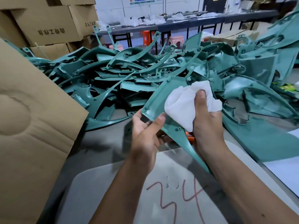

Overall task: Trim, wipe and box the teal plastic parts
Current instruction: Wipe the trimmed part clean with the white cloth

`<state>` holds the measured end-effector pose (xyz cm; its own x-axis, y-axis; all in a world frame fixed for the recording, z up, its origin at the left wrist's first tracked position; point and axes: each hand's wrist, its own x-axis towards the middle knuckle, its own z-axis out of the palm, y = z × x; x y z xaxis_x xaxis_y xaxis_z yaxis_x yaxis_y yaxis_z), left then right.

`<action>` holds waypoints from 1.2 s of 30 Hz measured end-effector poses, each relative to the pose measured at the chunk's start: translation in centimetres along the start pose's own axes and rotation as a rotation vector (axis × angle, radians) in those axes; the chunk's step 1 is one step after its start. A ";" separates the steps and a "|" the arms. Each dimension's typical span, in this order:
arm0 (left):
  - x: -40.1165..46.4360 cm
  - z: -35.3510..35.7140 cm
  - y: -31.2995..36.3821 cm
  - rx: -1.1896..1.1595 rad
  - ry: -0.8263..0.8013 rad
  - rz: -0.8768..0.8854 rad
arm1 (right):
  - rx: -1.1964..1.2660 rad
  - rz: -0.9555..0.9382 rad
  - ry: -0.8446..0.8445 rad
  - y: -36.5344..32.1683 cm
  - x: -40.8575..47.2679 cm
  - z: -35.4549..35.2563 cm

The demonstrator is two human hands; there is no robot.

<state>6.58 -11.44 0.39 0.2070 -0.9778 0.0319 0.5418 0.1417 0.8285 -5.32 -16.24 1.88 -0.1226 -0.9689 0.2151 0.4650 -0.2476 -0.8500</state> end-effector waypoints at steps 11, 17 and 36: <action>0.6 -3.7 4.3 -0.057 0.094 -0.268 | -0.212 -0.121 -0.023 -0.1 0.7 -1.5; 1.0 -3.2 3.1 0.011 0.146 -0.123 | -0.148 0.233 -0.307 0.5 0.0 -0.7; 0.5 -4.8 5.7 0.252 -0.041 -0.103 | 0.158 0.541 -0.049 0.9 0.8 -0.7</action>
<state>13.68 -10.37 2.40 0.1252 -0.9913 -0.0408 0.3376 0.0039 0.9413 -5.65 -17.18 0.96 0.2091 -0.9561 -0.2053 0.5766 0.2901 -0.7638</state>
